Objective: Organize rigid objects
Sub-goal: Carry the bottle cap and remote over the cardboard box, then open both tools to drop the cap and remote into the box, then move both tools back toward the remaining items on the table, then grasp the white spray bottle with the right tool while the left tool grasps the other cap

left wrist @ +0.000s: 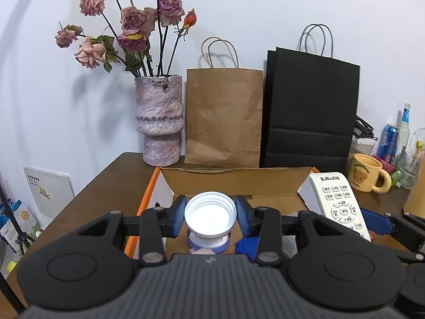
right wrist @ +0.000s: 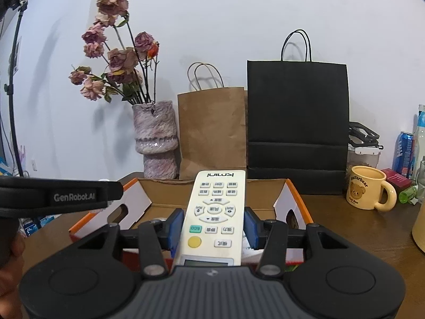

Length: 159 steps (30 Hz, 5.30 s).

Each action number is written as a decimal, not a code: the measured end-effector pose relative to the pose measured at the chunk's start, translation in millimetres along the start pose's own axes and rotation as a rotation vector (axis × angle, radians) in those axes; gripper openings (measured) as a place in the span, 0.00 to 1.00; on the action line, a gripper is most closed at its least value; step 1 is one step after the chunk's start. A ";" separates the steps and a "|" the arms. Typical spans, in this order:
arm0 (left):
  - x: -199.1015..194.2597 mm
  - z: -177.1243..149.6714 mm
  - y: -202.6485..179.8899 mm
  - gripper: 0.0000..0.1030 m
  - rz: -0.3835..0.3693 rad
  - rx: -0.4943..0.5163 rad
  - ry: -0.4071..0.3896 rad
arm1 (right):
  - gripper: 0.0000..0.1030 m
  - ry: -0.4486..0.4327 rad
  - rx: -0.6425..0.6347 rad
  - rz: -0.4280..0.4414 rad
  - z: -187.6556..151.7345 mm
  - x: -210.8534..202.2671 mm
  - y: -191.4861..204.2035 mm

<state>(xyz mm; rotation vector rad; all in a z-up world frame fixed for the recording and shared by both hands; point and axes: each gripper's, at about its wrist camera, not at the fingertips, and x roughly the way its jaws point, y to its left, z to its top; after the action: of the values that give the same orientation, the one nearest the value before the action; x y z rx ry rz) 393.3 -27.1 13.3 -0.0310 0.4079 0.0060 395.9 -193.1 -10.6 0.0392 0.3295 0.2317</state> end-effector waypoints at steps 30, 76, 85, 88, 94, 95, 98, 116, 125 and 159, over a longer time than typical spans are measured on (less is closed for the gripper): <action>98.7 14.6 4.7 0.40 0.065 0.005 0.067 | 0.46 0.031 -0.024 0.008 17.3 103.6 -18.8; 66.2 2.1 5.8 1.00 0.091 0.024 0.030 | 1.00 0.039 -0.051 -0.066 3.3 69.3 -22.4; 34.8 -6.7 9.0 1.00 0.083 0.018 0.023 | 1.00 0.038 -0.052 -0.064 -3.5 37.0 -17.8; 22.4 -11.2 10.6 1.00 0.084 0.022 0.021 | 1.00 0.042 -0.052 -0.061 -5.7 26.2 -15.9; -2.5 -24.4 16.0 1.00 0.084 0.030 0.027 | 1.00 0.049 -0.049 -0.051 -13.0 1.2 -10.0; -6.5 -26.1 16.5 1.00 0.083 0.031 0.026 | 1.00 0.050 -0.050 -0.050 -14.4 -3.1 -8.5; -20.8 -33.0 18.5 1.00 0.082 0.038 0.022 | 1.00 0.057 -0.055 -0.047 -19.0 -15.5 -4.3; -64.8 -78.9 46.8 1.00 0.103 0.067 0.086 | 1.00 0.162 -0.110 -0.023 -59.3 -67.2 23.0; -68.6 -89.7 70.2 1.00 0.127 0.060 0.106 | 1.00 0.204 -0.120 -0.036 -69.9 -73.9 26.4; -44.9 -99.2 89.0 1.00 0.158 0.009 0.181 | 0.26 0.269 -0.028 -0.035 -78.1 -36.5 13.7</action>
<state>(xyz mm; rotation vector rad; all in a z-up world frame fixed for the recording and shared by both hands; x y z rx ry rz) 311.7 58.8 -62.5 0.0096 0.5901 0.1580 333.9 -188.2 -71.9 -0.0261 0.5944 0.2068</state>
